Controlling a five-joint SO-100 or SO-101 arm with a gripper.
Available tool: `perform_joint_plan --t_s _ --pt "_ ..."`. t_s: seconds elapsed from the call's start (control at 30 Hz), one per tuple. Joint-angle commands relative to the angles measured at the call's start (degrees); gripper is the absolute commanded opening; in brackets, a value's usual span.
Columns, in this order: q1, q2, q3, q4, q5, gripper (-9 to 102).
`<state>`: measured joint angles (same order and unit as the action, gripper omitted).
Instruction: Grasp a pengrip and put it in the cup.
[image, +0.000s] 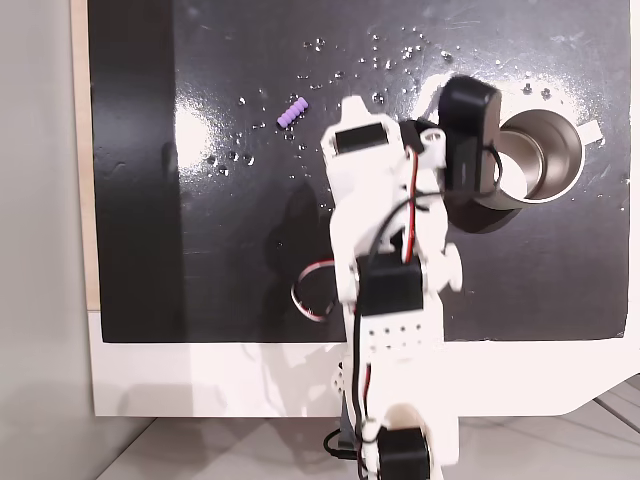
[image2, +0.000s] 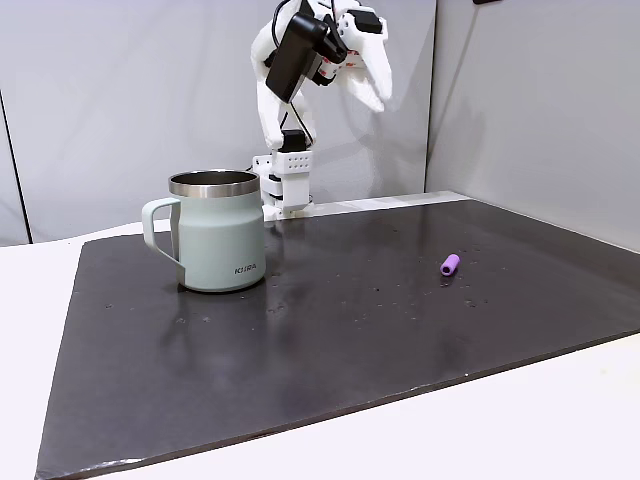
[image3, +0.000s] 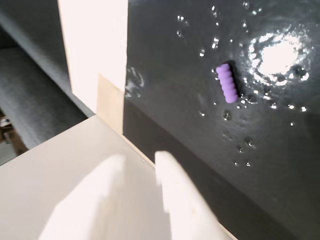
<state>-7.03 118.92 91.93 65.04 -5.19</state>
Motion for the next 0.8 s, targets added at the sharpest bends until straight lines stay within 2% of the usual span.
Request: perform_joint_plan --t_s 0.0,0.13,0.5,0.77 --pt "-0.6 -9.4 -15.6 6.2 0.9 14" --pt "-1.0 -22.4 -30.5 15.2 1.4 24" --pt "-3.9 -55.2 -70.8 38.0 7.6 28" --pt "-6.2 -65.2 -71.3 38.0 5.8 28"
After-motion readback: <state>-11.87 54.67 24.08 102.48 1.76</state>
